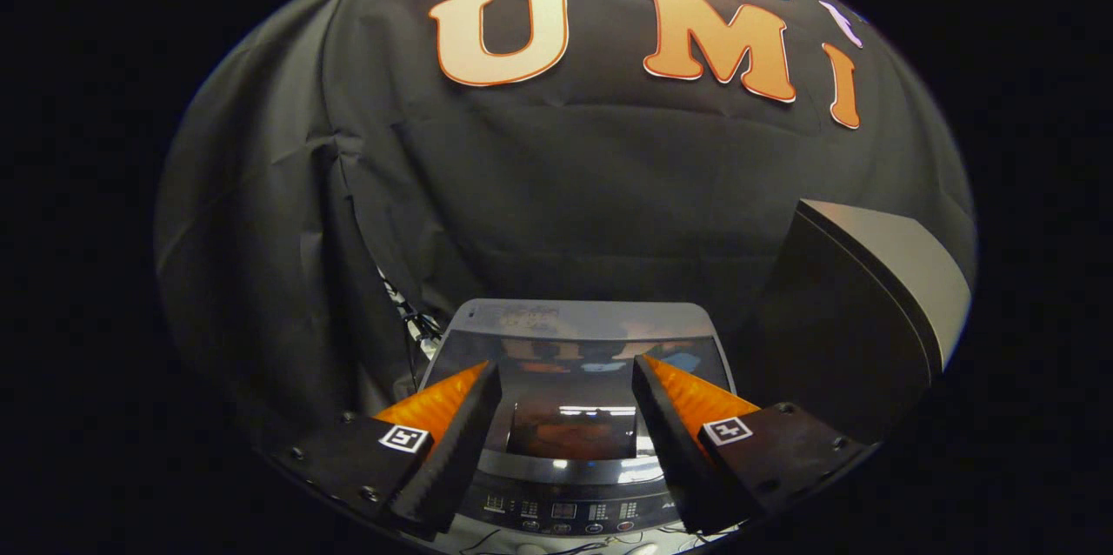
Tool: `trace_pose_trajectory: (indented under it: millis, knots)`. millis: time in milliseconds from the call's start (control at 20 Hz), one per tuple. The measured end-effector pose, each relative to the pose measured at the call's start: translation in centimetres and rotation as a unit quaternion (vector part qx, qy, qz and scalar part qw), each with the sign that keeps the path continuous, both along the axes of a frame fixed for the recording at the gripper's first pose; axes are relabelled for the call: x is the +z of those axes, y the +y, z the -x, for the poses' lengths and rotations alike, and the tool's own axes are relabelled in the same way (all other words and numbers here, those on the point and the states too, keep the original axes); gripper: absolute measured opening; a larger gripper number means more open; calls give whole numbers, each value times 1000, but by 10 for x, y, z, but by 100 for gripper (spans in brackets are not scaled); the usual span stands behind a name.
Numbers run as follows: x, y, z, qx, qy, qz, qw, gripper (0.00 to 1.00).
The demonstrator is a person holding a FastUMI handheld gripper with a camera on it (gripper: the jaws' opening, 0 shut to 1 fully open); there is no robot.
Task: Put the clothes into the washing machine and then close the washing machine lid.
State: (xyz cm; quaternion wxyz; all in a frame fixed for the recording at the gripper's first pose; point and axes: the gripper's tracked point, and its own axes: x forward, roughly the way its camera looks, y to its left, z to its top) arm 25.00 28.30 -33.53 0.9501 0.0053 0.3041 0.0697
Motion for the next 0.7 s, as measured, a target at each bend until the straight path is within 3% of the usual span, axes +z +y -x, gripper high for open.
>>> trace_pose_trajectory:
  millis: [300,700]
  knots:
    - [22,-2,10,8,-9,-16,1000,99]
    - [125,-68,41,-5,-57,-44,997,99]
